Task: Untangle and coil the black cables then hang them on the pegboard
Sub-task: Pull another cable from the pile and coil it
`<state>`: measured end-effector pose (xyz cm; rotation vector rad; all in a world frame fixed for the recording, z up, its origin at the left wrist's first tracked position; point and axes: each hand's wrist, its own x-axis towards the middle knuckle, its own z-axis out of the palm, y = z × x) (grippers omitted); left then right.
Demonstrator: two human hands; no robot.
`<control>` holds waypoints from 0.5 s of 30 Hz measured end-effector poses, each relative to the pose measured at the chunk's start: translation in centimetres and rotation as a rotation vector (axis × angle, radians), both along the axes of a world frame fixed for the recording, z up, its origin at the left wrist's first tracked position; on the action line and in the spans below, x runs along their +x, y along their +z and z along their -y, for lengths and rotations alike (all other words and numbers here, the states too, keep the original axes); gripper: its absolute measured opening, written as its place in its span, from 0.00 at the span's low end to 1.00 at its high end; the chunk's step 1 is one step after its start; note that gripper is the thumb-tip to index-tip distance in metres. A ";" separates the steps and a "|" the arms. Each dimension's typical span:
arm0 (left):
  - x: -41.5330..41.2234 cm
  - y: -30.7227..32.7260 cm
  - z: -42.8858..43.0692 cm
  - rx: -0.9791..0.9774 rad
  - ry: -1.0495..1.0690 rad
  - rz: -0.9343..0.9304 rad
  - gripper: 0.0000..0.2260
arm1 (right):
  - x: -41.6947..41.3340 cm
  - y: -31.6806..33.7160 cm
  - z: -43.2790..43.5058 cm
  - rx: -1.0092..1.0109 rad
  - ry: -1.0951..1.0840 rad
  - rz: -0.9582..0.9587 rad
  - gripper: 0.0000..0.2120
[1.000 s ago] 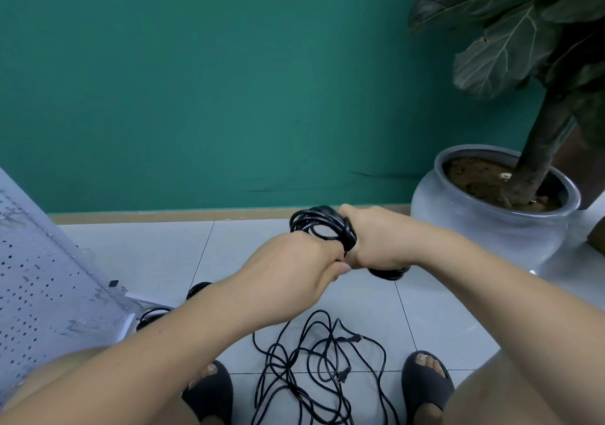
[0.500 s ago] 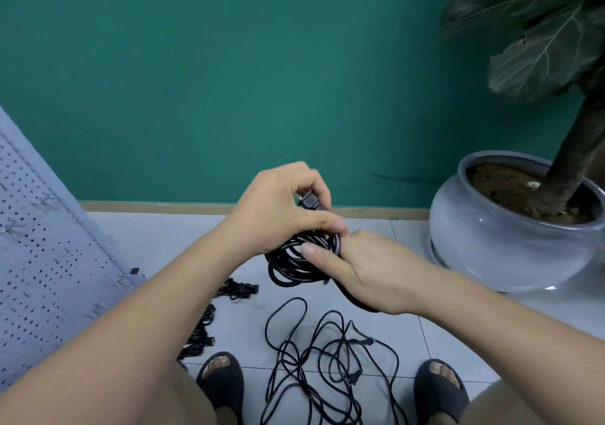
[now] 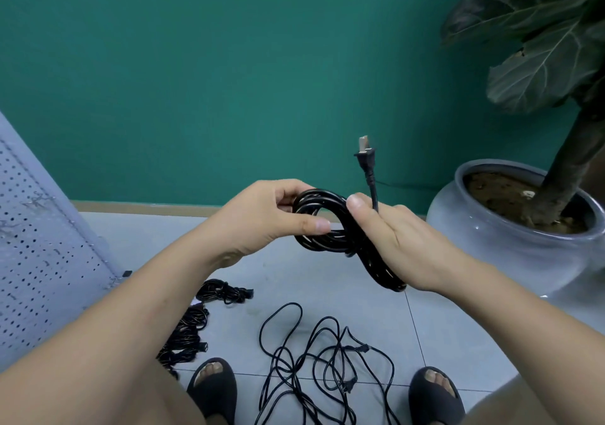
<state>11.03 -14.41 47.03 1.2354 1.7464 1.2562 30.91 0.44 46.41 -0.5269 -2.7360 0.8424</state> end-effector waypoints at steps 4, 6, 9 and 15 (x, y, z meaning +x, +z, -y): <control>0.1 0.0 -0.2 0.023 -0.016 0.011 0.13 | -0.2 -0.4 -0.3 -0.125 -0.074 -0.067 0.30; 0.1 0.1 -0.2 0.045 -0.033 0.001 0.14 | -0.6 -0.7 -0.6 -0.167 -0.145 -0.089 0.28; -0.1 0.5 -0.3 0.072 -0.053 -0.025 0.14 | -1.0 -1.2 -0.5 -0.197 -0.223 -0.124 0.25; -0.9 0.8 0.1 0.046 -0.126 -0.122 0.13 | -0.9 -1.4 -0.1 -0.317 -0.090 -0.033 0.16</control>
